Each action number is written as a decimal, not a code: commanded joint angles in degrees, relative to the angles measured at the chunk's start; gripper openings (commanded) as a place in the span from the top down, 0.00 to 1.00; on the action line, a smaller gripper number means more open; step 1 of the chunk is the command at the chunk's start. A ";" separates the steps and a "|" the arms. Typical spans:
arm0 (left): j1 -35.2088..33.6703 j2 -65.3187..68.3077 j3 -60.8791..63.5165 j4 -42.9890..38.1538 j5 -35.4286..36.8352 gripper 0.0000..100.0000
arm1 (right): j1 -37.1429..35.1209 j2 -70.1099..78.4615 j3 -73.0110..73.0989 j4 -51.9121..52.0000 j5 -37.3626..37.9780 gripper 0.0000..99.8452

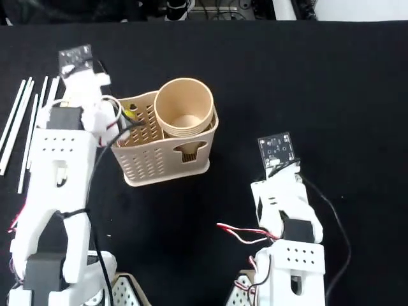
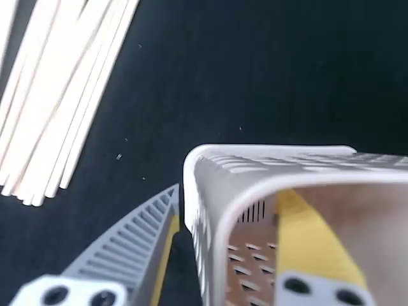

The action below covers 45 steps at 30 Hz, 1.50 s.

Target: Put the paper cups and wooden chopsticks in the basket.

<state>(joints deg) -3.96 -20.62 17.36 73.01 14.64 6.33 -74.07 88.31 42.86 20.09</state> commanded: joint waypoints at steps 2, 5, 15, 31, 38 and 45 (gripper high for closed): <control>-1.01 -0.18 -23.52 14.15 -5.71 0.73 | 0.53 -0.66 -0.13 -1.05 0.44 0.98; -1.54 0.53 -36.88 23.38 -10.46 0.73 | 0.62 -0.66 -0.13 -1.05 0.44 0.98; -19.30 8.97 -46.46 27.60 -24.00 0.73 | 0.53 -0.66 -0.13 -1.05 0.44 0.98; -22.29 53.36 -56.57 9.05 -34.90 0.73 | 0.44 -0.66 -0.13 -1.05 0.44 0.98; -22.20 73.32 -74.24 13.01 -35.96 0.73 | 0.44 -0.66 -0.13 -1.05 0.44 0.98; -21.93 88.35 -94.99 21.71 -35.96 0.82 | 0.44 -0.66 -0.13 -1.05 0.44 0.98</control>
<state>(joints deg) -26.81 62.73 -64.92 89.54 -20.79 6.42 -74.07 88.31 42.86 20.09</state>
